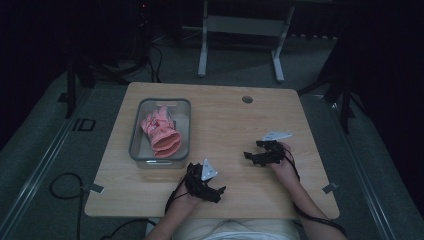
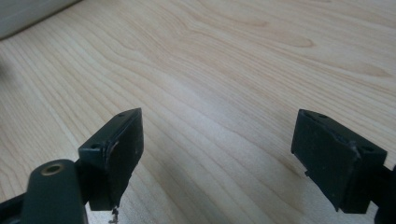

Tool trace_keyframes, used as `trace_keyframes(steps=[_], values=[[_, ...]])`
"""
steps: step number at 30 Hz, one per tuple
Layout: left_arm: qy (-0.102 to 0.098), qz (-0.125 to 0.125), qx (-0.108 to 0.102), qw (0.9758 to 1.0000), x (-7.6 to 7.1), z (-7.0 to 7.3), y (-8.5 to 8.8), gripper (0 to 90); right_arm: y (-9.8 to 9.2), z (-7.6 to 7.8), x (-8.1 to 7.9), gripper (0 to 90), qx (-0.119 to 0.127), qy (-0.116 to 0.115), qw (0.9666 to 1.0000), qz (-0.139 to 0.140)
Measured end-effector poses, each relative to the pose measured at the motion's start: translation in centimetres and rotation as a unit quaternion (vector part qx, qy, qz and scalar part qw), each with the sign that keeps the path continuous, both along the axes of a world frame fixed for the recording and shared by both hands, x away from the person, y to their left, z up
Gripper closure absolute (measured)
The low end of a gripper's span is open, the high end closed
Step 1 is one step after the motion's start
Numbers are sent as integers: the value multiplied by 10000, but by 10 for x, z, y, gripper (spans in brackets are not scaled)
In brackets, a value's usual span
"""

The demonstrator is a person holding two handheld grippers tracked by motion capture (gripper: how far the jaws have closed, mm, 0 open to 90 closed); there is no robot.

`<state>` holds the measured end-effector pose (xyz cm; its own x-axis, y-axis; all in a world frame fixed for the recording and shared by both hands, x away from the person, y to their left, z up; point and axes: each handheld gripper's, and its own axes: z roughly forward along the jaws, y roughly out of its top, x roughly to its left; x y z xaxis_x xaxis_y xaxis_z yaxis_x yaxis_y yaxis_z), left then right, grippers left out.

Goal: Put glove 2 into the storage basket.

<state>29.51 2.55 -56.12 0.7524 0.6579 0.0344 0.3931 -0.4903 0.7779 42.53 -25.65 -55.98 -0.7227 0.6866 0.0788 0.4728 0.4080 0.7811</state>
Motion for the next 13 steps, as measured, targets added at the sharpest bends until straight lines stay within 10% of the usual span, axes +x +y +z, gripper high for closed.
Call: trace_keyframes(steps=[13], values=[[-98,72,-42,9999,-1,1,4,13,-2,0,0,159,9,-96,9999,-86]])
